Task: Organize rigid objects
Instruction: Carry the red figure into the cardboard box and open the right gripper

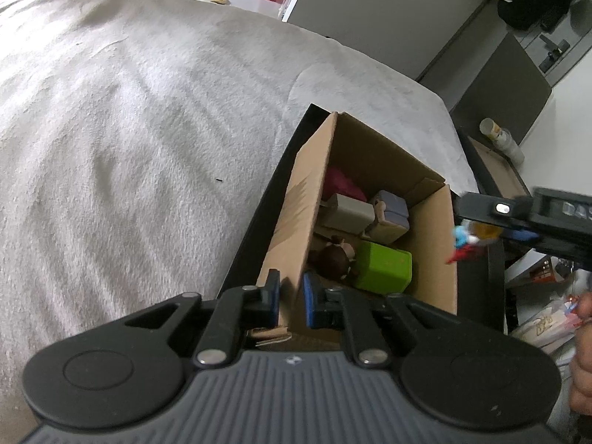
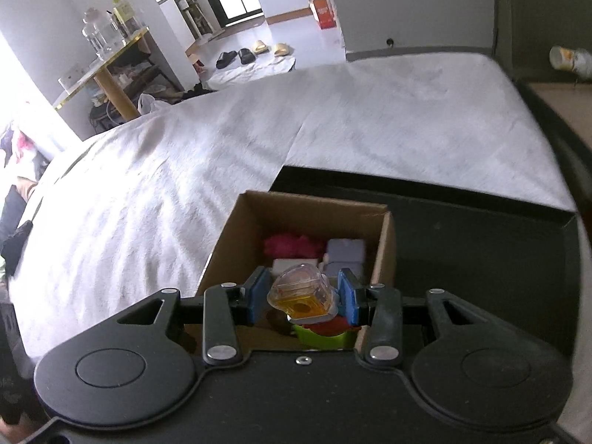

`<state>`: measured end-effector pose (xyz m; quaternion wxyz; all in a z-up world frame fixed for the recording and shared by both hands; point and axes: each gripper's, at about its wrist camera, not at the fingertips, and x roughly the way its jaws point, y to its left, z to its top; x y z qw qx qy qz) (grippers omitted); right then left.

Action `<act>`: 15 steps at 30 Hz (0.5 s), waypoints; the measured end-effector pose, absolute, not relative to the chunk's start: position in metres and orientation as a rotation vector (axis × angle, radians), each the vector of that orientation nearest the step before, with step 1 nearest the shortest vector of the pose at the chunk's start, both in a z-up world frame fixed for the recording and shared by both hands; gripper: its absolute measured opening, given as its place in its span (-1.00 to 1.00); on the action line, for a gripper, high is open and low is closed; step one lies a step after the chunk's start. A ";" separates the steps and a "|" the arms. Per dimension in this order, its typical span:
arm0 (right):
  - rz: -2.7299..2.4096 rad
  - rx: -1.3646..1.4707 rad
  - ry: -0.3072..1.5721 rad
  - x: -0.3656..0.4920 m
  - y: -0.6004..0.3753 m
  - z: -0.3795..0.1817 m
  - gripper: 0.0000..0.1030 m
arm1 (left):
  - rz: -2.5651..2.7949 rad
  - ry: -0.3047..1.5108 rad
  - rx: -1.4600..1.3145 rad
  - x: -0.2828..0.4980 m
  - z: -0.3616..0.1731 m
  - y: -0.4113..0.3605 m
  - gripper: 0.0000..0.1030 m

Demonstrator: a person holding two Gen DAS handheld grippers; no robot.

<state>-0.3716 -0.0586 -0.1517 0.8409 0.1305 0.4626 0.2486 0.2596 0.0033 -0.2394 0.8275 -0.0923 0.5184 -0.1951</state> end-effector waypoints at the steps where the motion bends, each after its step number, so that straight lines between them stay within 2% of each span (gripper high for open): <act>1: 0.529 0.286 0.983 -0.371 -0.055 -0.153 -0.21 | -0.418 1.100 -0.194 0.259 -0.240 0.004 -0.77; 15: 0.538 0.417 1.082 -0.366 -0.014 -0.187 -0.21 | -0.429 1.119 -0.213 0.260 -0.245 0.011 -0.77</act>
